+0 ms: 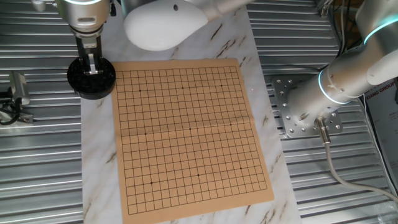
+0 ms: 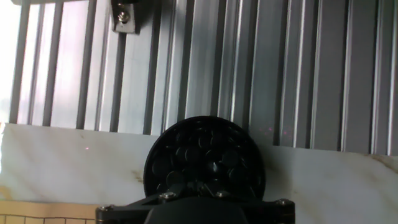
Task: Play the first move as black on the 3-4 point in the upper right corner of the Go board
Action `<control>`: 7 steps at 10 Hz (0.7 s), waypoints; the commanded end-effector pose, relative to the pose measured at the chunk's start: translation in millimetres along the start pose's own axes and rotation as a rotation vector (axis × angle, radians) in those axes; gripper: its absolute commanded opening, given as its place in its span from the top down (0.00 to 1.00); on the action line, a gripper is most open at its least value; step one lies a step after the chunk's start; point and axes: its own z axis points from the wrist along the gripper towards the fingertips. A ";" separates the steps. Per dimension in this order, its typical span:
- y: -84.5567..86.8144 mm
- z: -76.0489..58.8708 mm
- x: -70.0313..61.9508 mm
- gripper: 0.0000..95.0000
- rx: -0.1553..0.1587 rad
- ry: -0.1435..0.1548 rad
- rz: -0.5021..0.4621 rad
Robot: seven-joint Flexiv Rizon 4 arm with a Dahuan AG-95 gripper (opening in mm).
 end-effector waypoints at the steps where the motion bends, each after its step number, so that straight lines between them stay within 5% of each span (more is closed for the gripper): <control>1: 0.5 -0.5 0.4 1.00 -0.001 0.002 -0.009; 7: 0.2 1.7 2.0 1.00 -0.007 0.005 -0.041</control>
